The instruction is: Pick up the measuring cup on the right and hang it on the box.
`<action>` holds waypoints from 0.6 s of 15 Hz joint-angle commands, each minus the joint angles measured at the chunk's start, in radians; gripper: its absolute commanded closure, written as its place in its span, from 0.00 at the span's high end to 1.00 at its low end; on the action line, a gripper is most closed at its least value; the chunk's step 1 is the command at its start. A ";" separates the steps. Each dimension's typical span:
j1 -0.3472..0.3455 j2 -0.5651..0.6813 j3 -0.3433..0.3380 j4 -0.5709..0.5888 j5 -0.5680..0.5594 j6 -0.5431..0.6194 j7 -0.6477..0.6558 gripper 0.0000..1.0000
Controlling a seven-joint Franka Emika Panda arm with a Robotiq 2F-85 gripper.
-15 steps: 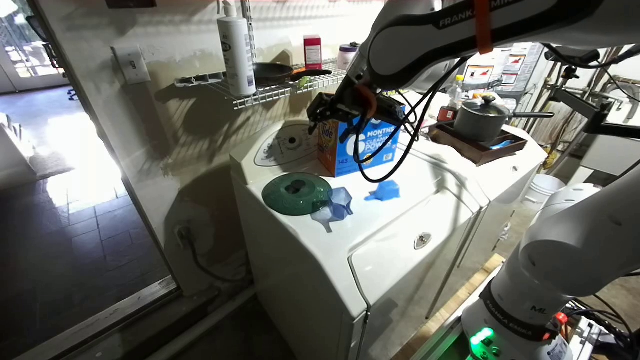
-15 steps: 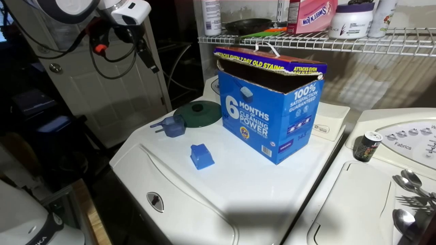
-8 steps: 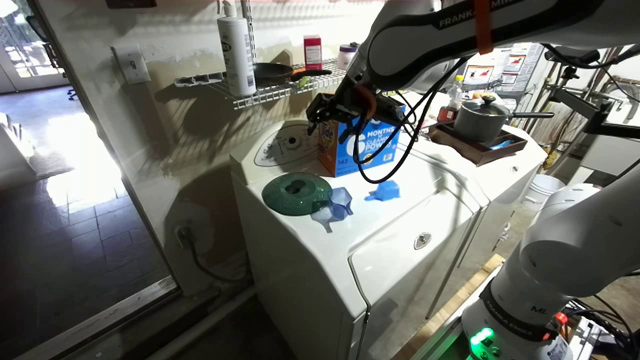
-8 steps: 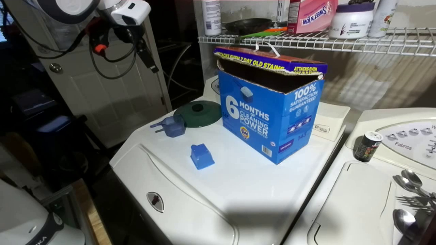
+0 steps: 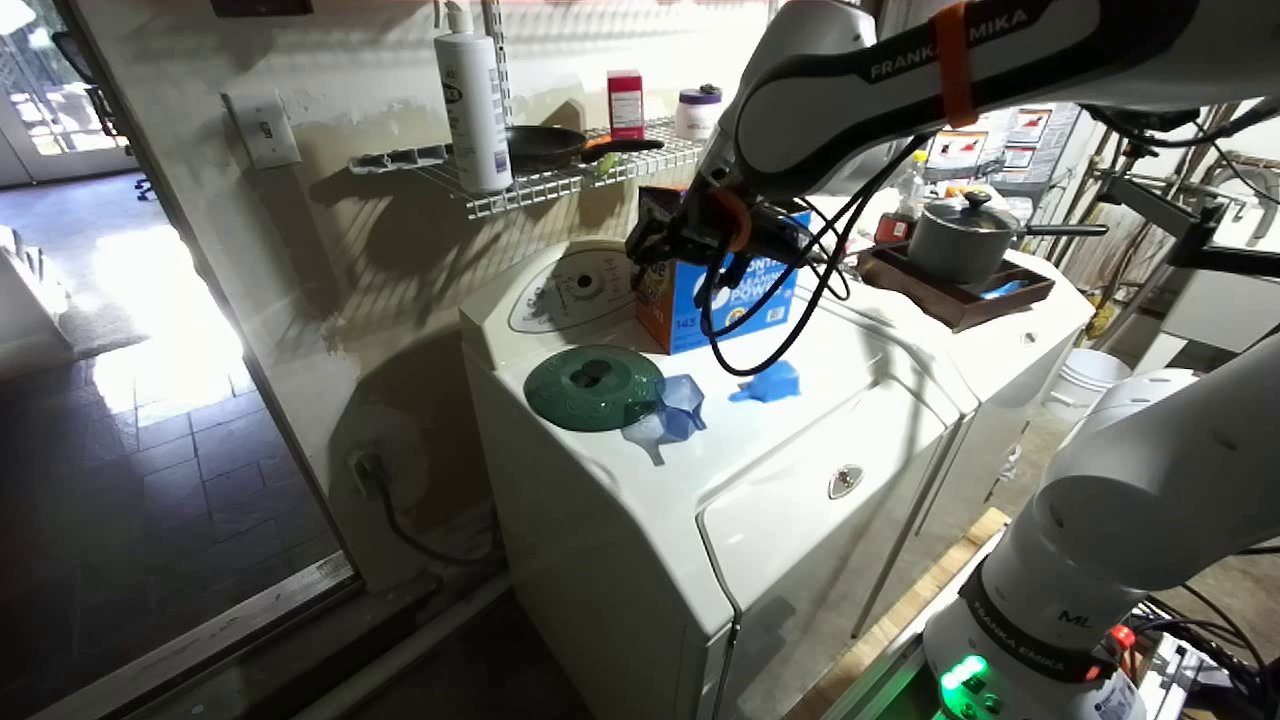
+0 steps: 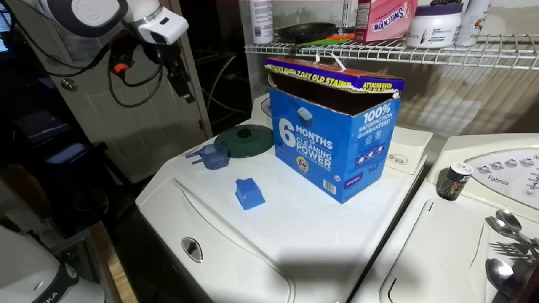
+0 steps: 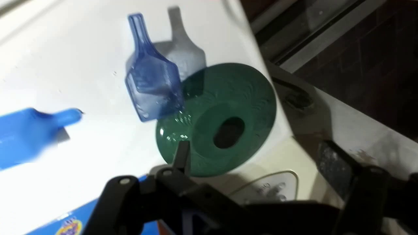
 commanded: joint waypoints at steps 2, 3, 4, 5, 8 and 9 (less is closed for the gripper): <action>-0.052 -0.016 0.063 -0.080 -0.068 -0.136 0.190 1.00; -0.060 -0.012 0.074 -0.090 -0.089 -0.163 0.233 1.00; -0.060 -0.007 0.071 -0.095 -0.101 -0.208 0.261 1.00; -0.069 -0.003 0.068 -0.102 -0.124 -0.243 0.289 1.00; -0.114 -0.013 0.050 -0.125 -0.212 -0.338 0.376 1.00; -0.131 -0.012 0.046 -0.128 -0.246 -0.371 0.402 1.00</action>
